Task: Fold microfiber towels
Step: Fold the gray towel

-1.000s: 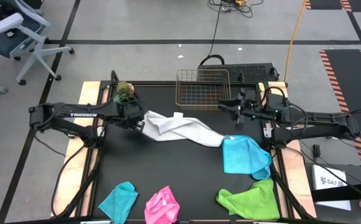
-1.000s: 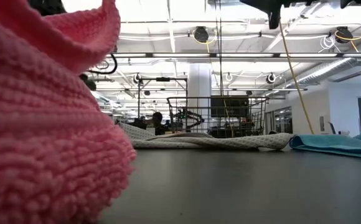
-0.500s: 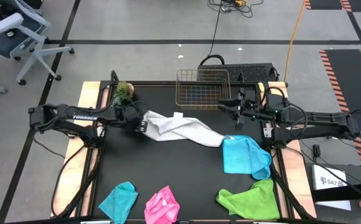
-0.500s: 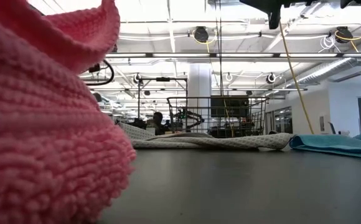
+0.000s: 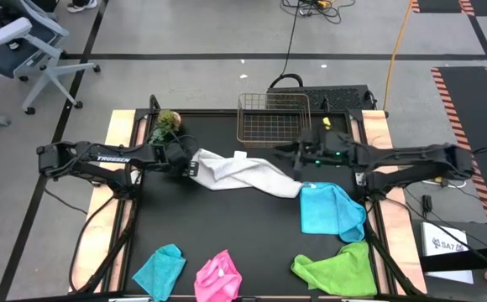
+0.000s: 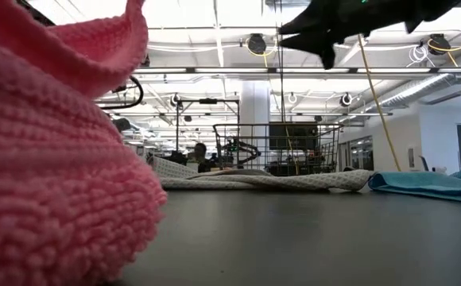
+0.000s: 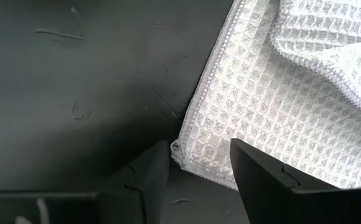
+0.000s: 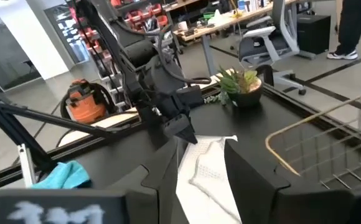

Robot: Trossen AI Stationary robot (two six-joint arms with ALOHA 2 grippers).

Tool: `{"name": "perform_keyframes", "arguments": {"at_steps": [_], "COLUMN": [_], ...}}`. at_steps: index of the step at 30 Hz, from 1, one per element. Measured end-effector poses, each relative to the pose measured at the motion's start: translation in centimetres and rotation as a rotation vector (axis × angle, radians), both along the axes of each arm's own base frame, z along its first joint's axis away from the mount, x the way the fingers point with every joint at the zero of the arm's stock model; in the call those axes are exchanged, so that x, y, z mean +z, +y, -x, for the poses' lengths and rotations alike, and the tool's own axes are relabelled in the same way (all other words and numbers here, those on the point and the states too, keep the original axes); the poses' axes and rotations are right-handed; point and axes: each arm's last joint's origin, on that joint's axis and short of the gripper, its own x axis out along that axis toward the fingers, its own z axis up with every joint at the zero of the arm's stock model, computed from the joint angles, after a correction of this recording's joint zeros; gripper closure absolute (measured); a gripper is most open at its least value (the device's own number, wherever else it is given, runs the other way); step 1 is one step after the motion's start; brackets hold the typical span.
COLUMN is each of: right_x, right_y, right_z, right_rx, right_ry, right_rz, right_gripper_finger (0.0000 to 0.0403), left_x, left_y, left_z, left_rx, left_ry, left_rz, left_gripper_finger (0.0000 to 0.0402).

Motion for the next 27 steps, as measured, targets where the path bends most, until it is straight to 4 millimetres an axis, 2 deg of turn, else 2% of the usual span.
{"name": "perform_keyframes", "arguments": {"at_steps": [3, 5, 12, 16, 18, 24, 27], "right_x": [-0.9, -1.2, -2.6, -4.3, -4.5, -4.4, -5.4], "right_y": [-0.2, -0.3, -0.4, -0.3, 0.0, 0.5, 0.6], "right_z": [-1.3, -1.8, -2.9, -4.2, -5.5, -11.0, -13.5], "right_rx": [0.0, 0.0, -0.004, 0.005, 0.034, 0.165, 0.202], "right_ry": [-0.003, -0.017, 0.026, 0.099, 0.123, 0.289, 0.42], "right_rz": [0.0, 0.002, -0.018, -0.045, -0.039, 0.062, 0.104], "right_gripper_finger": [0.0277, 0.0277, 0.0277, 0.0291, 0.0308, 0.0389, 0.0394], "left_x": [0.0, 0.0, 0.1, 0.3, 0.3, 0.3, 0.4], "left_y": [0.0, 0.1, 0.2, 0.3, 0.3, 0.1, -0.2], "left_z": [0.0, -0.1, -0.6, -0.9, -0.9, -1.0, -1.3], "left_rx": [0.004, 0.007, -0.026, -0.036, -0.036, -0.054, -0.068], "left_ry": [-0.004, -0.01, -0.056, -0.09, -0.088, -0.098, -0.12], "left_rz": [-0.007, -0.018, -0.037, -0.054, -0.052, -0.025, -0.026], "left_gripper_finger": [0.024, 0.0263, 0.0386, 0.039, 0.0395, 0.0398, 0.0398]}}
